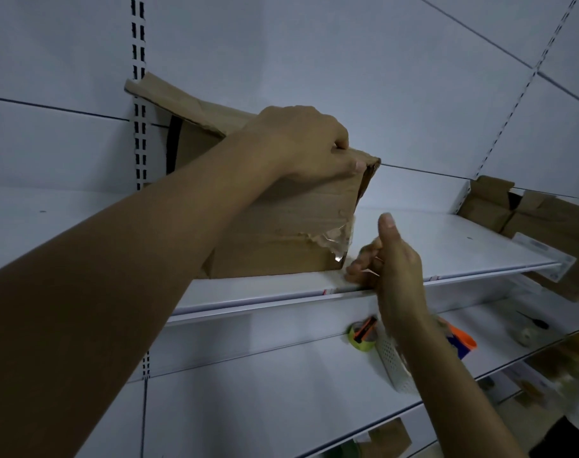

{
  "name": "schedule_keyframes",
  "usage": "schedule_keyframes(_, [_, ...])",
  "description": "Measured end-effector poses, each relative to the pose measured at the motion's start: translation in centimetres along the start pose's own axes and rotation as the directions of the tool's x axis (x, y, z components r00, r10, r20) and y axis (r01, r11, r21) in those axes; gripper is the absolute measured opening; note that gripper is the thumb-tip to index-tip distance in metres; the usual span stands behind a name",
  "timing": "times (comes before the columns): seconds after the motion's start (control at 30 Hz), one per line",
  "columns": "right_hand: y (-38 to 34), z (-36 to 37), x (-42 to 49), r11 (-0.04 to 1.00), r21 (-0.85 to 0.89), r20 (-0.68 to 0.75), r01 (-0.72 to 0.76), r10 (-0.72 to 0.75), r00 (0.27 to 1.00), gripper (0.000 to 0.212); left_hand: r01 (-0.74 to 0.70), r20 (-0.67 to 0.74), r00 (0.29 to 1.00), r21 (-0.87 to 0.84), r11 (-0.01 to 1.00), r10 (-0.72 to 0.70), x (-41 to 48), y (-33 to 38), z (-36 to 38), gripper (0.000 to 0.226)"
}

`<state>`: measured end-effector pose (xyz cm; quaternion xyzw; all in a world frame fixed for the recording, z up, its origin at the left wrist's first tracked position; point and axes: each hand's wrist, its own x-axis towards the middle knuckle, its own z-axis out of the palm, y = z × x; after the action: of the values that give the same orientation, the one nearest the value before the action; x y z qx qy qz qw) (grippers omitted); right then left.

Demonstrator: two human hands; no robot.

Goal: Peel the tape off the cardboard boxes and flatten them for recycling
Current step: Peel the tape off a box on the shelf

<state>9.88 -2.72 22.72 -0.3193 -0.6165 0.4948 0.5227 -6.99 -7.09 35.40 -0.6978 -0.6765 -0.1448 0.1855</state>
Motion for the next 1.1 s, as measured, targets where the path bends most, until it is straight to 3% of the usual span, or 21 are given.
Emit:
schedule_keyframes(0.1, [-1.6,1.6,-0.1,0.951,-0.301,0.184,-0.071,0.131,0.974,0.077,0.007,0.002,1.0,-0.003,1.0,-0.007,0.0,0.0,-0.1,0.052])
schedule_keyframes(0.17, [-2.0,2.4,-0.1,0.945,-0.314,0.249,-0.091,0.174,0.953,0.062,0.01,0.001,1.0,0.008,1.0,-0.01,0.0,0.1,-0.1,0.052])
schedule_keyframes(0.27, [-1.1,2.2,-0.3,0.974,-0.223,0.314,-0.032,0.103,0.944,0.038,0.01,-0.002,1.0,0.01,1.0,-0.01,-0.2,0.2,-0.1,0.054])
schedule_keyframes(0.4, [-0.5,1.0,0.0,0.992,-0.12,0.359,-0.034,0.075,0.93,0.043,-0.005,-0.009,1.0,-0.024,1.0,0.005,-0.3,0.0,-0.3,0.053])
schedule_keyframes(0.5, [-0.3,0.1,0.0,0.995,0.051,0.356,-0.083,0.06,0.933,0.039,-0.006,-0.006,1.0,-0.04,0.999,0.006,-0.3,-0.2,-0.5,0.055])
schedule_keyframes(0.6, [0.0,-0.8,0.0,0.96,0.239,0.345,-0.143,0.053,0.937,0.031,-0.02,-0.014,1.0,-0.046,0.999,0.019,-0.2,-0.3,-0.5,0.056])
schedule_keyframes(0.73, [0.8,-1.2,0.1,0.904,0.401,0.299,-0.149,0.025,0.954,0.035,-0.038,-0.047,0.998,-0.023,0.999,0.037,-0.2,-0.2,-0.4,0.057])
schedule_keyframes(0.8, [1.0,-1.6,0.3,0.825,0.533,0.251,-0.187,0.057,0.966,0.03,-0.042,-0.051,0.998,-0.019,0.999,0.041,-0.2,-0.2,-0.4,0.057])
schedule_keyframes(0.87, [1.2,-3.0,0.6,0.607,0.77,0.17,-0.194,0.098,0.981,0.008,-0.048,-0.045,0.998,-0.025,0.999,0.047,-0.2,-0.2,-0.4,0.058])
schedule_keyframes(0.9, [1.5,-3.9,1.2,0.48,0.867,0.09,-0.134,0.113,0.989,0.019,-0.051,-0.043,0.998,-0.025,0.998,0.05,-0.2,-0.2,-0.4,0.058])
schedule_keyframes(0.93, [1.9,-5.1,1.8,0.421,0.905,0.011,-0.068,0.137,0.99,0.045,-0.051,-0.039,0.998,-0.028,0.998,0.05,-0.1,-0.2,-0.4,0.058])
schedule_keyframes(0.97, [1.8,-6.0,2.3,0.438,0.899,-0.045,-0.032,0.162,0.986,0.061,-0.049,-0.033,0.998,-0.036,0.998,0.048,-0.1,-0.2,-0.4,0.059])
schedule_keyframes(1.0, [1.7,-6.4,2.4,0.565,0.825,-0.084,-0.031,0.178,0.98,0.059,-0.05,-0.024,0.999,-0.048,0.998,0.049,0.0,-0.2,-0.3,0.061])
schedule_keyframes(1.07, [1.4,-5.6,1.7,0.915,0.402,-0.091,-0.007,0.047,0.995,0.048,-0.053,-0.014,0.999,-0.075,0.996,0.052,0.0,-0.2,-0.2,0.071])
schedule_keyframes(1.1, [1.2,-4.8,1.5,0.99,0.134,-0.005,0.037,-0.037,0.999,0.057,-0.053,-0.013,0.999,-0.09,0.995,0.052,0.0,-0.3,-0.2,0.075])
